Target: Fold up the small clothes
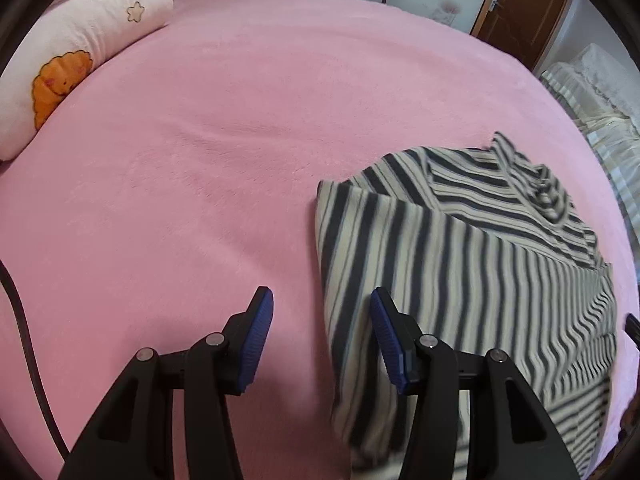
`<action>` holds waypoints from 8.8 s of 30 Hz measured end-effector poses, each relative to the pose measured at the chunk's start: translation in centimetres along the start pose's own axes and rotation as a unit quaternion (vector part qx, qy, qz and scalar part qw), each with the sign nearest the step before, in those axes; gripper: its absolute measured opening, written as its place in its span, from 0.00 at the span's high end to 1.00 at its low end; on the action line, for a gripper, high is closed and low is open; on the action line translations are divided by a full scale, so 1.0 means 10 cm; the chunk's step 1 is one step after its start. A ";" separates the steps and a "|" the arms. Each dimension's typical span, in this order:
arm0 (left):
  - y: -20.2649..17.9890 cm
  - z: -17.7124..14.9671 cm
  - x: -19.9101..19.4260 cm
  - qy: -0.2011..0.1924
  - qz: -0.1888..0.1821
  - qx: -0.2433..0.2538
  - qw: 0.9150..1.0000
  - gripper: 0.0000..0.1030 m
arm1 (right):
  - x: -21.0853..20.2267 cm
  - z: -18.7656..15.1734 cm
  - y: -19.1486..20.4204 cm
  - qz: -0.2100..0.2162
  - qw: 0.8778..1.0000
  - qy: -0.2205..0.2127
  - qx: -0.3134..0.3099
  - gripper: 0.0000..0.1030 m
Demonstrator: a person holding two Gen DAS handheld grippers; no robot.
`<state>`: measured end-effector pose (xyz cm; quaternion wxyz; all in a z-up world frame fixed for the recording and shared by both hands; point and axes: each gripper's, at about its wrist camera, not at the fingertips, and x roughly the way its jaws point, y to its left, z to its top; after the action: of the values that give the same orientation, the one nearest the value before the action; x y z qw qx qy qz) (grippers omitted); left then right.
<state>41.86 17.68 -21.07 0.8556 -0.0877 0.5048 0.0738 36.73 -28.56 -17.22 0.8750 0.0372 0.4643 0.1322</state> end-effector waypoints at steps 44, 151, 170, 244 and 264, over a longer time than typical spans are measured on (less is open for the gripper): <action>-0.70 -0.59 -0.25 -0.020 -0.038 -0.005 0.999 0.74 | 0.71 0.07 2.05 0.101 0.993 0.029 -0.061 0.80; 0.34 -3.78 -1.91 -0.007 -0.024 0.081 0.996 0.17 | -1.54 -3.15 0.66 -0.007 0.997 0.072 0.033 0.56; 0.73 -3.98 -1.46 0.066 -0.102 0.051 0.991 0.42 | -1.28 -3.30 0.50 0.031 0.992 0.114 0.048 0.56; -0.14 0.44 -0.33 -0.022 -0.154 -0.195 0.968 0.95 | 0.20 0.69 -0.33 0.090 0.983 -0.025 0.161 0.95; -0.09 0.66 0.66 0.011 -0.209 -0.325 0.922 0.88 | 0.98 0.86 -0.79 0.146 0.942 0.025 0.301 0.84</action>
<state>50.86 18.59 -23.63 0.7706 -0.4651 0.4325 0.0525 50.60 -33.05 -21.74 0.7820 0.3630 0.4937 0.1138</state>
